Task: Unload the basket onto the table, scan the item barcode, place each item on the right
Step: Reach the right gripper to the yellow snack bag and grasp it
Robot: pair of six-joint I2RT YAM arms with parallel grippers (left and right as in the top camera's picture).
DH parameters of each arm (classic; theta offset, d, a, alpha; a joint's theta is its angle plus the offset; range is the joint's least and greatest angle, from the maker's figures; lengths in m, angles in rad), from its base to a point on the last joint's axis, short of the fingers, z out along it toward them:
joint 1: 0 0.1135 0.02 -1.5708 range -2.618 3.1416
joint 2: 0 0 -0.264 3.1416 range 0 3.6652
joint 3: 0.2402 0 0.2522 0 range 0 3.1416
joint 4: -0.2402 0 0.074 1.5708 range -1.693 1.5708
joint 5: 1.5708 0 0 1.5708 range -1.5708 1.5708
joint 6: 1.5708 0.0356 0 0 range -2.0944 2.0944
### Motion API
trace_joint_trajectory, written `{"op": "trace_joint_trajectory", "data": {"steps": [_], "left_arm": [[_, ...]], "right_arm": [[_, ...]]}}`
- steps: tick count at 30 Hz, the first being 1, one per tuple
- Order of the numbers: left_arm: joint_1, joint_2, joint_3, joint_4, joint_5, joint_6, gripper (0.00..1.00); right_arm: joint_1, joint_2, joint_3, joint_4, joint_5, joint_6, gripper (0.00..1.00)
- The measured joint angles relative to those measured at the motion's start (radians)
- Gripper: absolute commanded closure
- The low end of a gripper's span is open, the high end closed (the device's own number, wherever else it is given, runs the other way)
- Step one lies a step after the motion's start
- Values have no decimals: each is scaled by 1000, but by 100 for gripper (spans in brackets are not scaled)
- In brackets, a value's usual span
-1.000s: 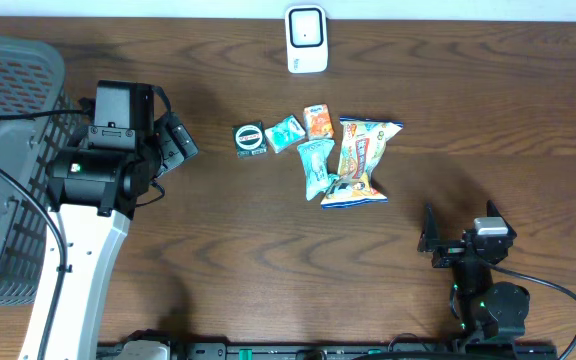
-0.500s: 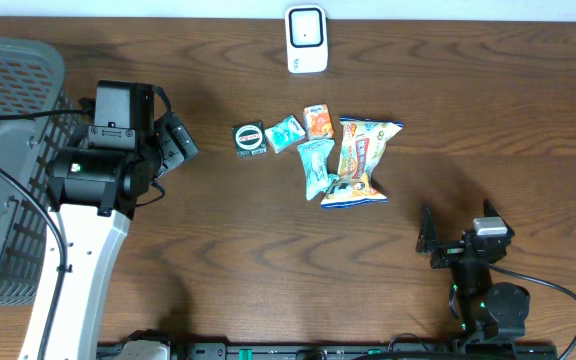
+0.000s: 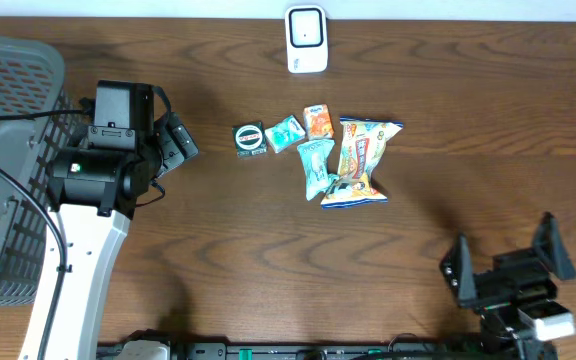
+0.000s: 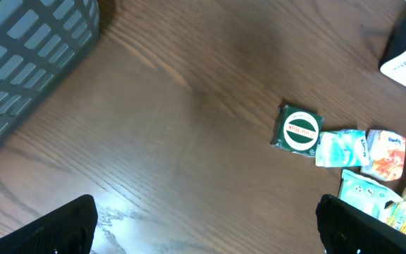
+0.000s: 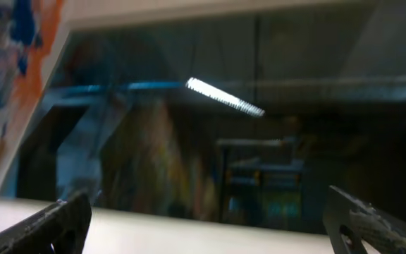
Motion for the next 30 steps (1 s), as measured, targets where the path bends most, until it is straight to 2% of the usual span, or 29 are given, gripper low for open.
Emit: {"op": "trace_joint_trajectory", "data": {"steps": [3, 7, 9, 15, 16, 20, 21, 24, 27, 30], "left_arm": [[0, 0, 0, -1, 0, 0, 2], [0, 0, 0, 1, 0, 0, 2], [0, 0, 0, -2, 0, 0, 2], [0, 0, 0, -1, 0, 0, 2], [0, 0, 0, 0, 0, 0, 2], [0, 0, 0, 0, 0, 0, 2], [0, 0, 0, -1, 0, 0, 2], [0, 0, 0, 0, 0, 0, 2], [0, 0, 0, 0, 0, 0, 2], [0, 0, 0, 0, 0, 0, 2]], "right_arm": [[0, 69, 116, -49, 18, -5, 1], [0, 302, 399, -181, -13, -98, 1], [0, 446, 550, -325, -72, -142, 1], [-3, 959, 1098, -1062, -303, -198, 1], [-4, 1032, 1161, -1122, -355, -204, 1], [-3, 1177, 1244, -1243, -583, -198, 1], [-3, 1239, 1249, -1265, -718, -187, 1], [-3, 1343, 1250, -1332, -916, -138, 1], [-3, 1426, 1251, -1340, -983, -95, 1], [3, 1509, 1253, -1391, -945, -42, 1]]}}
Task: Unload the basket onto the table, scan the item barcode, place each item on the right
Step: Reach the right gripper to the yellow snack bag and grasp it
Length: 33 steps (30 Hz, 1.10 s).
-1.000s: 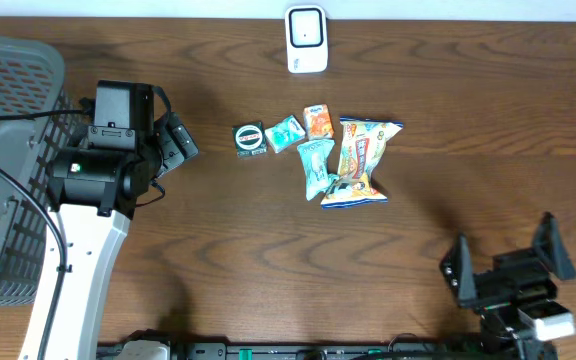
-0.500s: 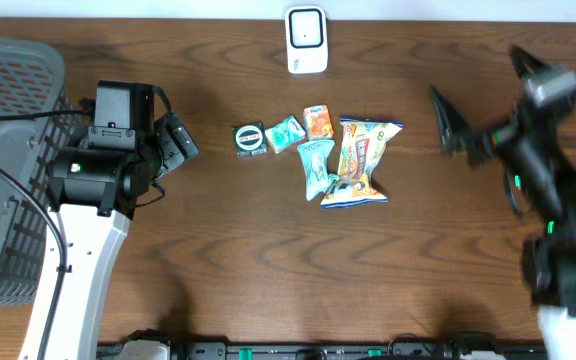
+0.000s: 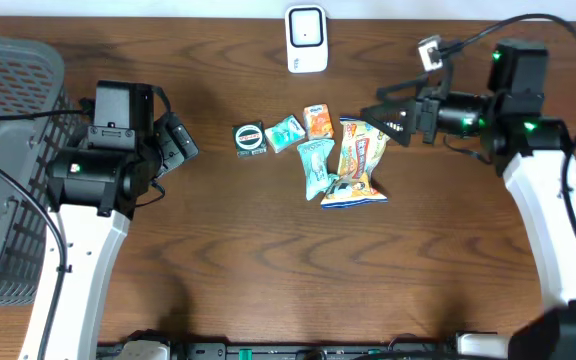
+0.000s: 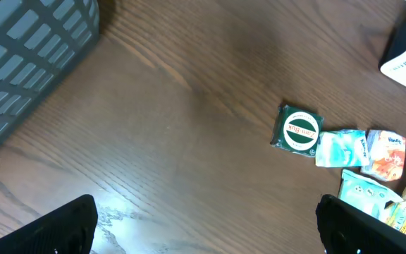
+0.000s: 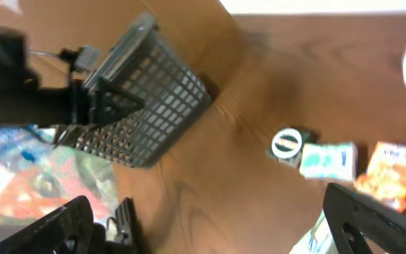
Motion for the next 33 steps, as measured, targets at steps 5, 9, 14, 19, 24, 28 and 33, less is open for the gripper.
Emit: {"op": "trace_joint_trajectory", "data": {"steps": [5, 9, 14, 19, 24, 28, 33], "left_arm": [[0, 0, 0, 0, 0, 0, 2], [0, 0, 0, 0, 0, 0, 2], [0, 0, 0, 0, 0, 0, 2], [0, 0, 0, 0, 0, 0, 2], [0, 0, 0, 0, 0, 0, 2], [0, 0, 0, 0, 0, 0, 2], [0, 0, 0, 0, 0, 0, 2]], "right_arm": [[3, 82, 2, -154, 360, 107, 1], [2, 160, 2, -200, 595, 180, 1], [2, 264, 2, -216, 694, 212, 1], [2, 372, 2, -208, 672, 223, 1], [3, 407, 2, -182, 587, 227, 2], [2, 407, 2, -153, 504, 228, 10], [0, 399, 2, -117, 389, 228, 5]]}}
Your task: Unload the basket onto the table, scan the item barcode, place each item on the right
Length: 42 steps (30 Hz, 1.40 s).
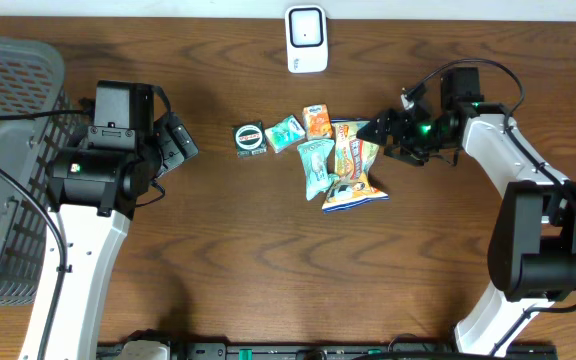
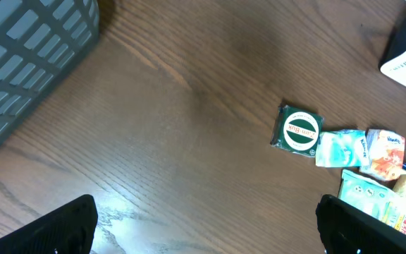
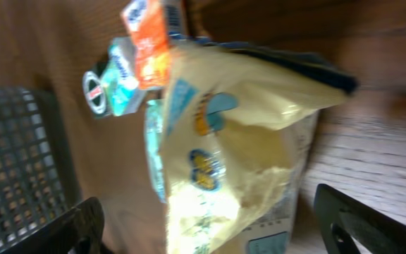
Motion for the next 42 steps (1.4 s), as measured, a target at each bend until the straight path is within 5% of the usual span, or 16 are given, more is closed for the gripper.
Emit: {"op": "trace_joint_trajectory", "data": {"steps": [12, 15, 18, 20, 21, 33, 35, 38, 42], "left_arm": [[0, 0, 0, 0, 0, 0, 2], [0, 0, 0, 0, 0, 0, 2], [0, 0, 0, 0, 0, 0, 2], [0, 0, 0, 0, 0, 0, 2], [0, 0, 0, 0, 0, 0, 2], [0, 0, 0, 0, 0, 0, 2], [0, 0, 0, 0, 0, 0, 2], [0, 0, 0, 0, 0, 0, 2], [0, 0, 0, 0, 0, 0, 2]], "right_arm": [[95, -42, 3, -76, 254, -27, 1], [122, -18, 3, -71, 282, -29, 12], [143, 13, 3, -61, 298, -37, 65], [147, 19, 3, -57, 305, -50, 94], [147, 19, 3, -57, 307, -55, 99], [85, -119, 56, -146, 420, -71, 98], [89, -173, 68, -151, 470, -73, 78], [98, -207, 82, -160, 524, -80, 80], [107, -182, 82, -208, 547, -83, 66]]}}
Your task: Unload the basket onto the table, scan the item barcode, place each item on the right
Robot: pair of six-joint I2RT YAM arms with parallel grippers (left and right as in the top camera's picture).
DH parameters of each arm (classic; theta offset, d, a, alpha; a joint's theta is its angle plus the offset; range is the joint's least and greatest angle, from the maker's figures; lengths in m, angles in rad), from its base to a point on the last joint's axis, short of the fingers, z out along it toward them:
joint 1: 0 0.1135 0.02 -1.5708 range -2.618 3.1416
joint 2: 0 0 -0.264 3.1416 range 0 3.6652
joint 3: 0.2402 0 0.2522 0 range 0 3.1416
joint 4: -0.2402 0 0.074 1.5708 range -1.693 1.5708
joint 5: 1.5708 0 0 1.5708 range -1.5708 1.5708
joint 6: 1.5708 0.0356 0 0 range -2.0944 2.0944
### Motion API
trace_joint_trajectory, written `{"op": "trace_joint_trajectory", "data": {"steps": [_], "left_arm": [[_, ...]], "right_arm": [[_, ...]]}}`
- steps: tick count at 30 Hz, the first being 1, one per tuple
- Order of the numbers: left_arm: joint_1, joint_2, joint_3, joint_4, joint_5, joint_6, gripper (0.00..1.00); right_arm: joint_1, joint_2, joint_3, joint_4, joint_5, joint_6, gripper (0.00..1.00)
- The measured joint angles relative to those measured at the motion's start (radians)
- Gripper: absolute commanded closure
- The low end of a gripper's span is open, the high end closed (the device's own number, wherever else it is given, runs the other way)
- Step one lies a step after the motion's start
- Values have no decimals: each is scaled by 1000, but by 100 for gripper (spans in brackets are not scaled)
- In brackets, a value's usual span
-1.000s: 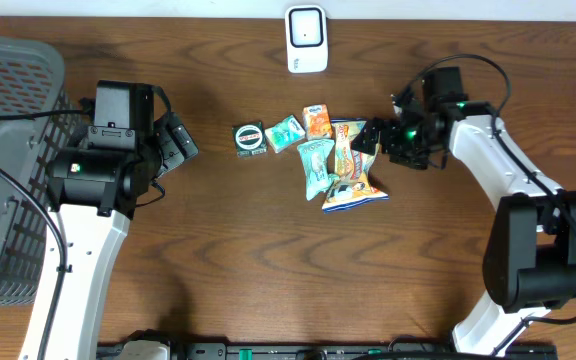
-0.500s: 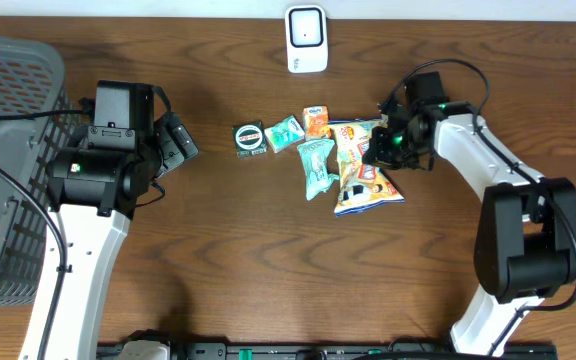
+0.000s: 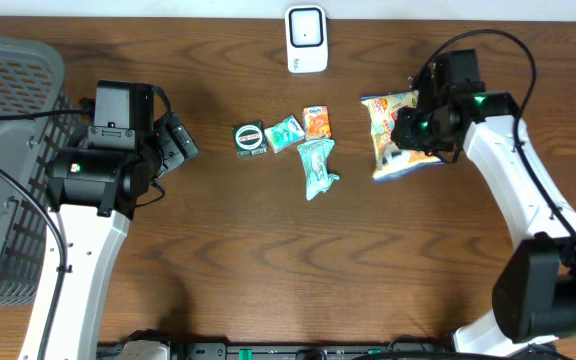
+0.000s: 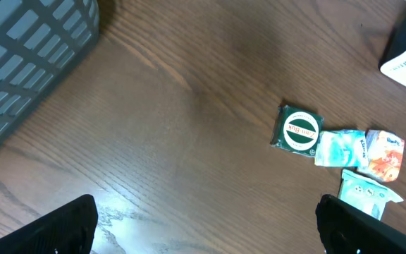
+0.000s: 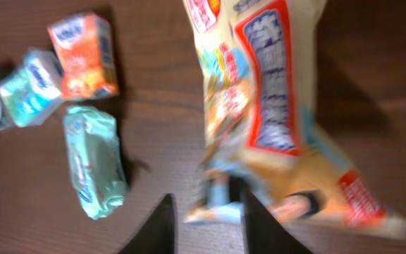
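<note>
A yellow snack bag [image 3: 396, 135] with red and blue print hangs off the table, right of the other items, below and right of the white scanner [image 3: 306, 39]. My right gripper [image 5: 206, 212] is shut on the bag's [image 5: 273, 120] lower edge; in the overhead view it [image 3: 420, 125] is over the bag. My left gripper [image 3: 180, 140] stands open at the left, and nothing lies between its fingers [image 4: 55, 229]. The scanner's edge shows at the top right of the left wrist view.
A round green-and-white pack [image 3: 250, 138], a teal packet [image 3: 284, 131], an orange packet [image 3: 316, 121] and a light green pack [image 3: 316, 167] lie mid-table. A grey mesh basket [image 3: 8, 150] stands at the far left.
The right gripper was open round the snack bag lying against the pile. It is now shut on the bag, which is off the table and to the right of the pile. The left arm has not moved.
My right arm was low at the front right corner, its camera facing away from the table. Then it stood open at the right of the pile, then open at the snack bag. Now it holds the bag apart from the other items. The left arm stayed still.
</note>
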Motion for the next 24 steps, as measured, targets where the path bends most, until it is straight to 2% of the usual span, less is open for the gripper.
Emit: {"op": "trace_joint_trajectory", "data": {"steps": [1, 3, 4, 6, 7, 8, 9, 15, 19, 24], "left_arm": [[0, 0, 0, 0, 0, 0, 2], [0, 0, 0, 0, 0, 0, 2], [0, 0, 0, 0, 0, 0, 2], [0, 0, 0, 0, 0, 0, 2], [0, 0, 0, 0, 0, 0, 2], [0, 0, 0, 0, 0, 0, 2], [0, 0, 0, 0, 0, 0, 2], [0, 0, 0, 0, 0, 0, 2], [0, 0, 0, 0, 0, 0, 2], [0, 0, 0, 0, 0, 0, 2]], "right_arm": [[4, 9, 0, -6, 2, 1, 62], [13, 31, 0, -26, 6, 5, 41], [15, 31, 0, -26, 9, 3, 37], [16, 31, 0, -26, 10, -1, 37], [16, 31, 0, -27, 10, -1, 38], [16, 31, 3, -40, 11, -1, 44], [14, 31, 17, -68, 11, -5, 56], [8, 31, 204, -220, 27, -10, 99], [5, 30, 306, -257, 38, -18, 99], [5, 30, 310, -239, 77, -20, 99]]}}
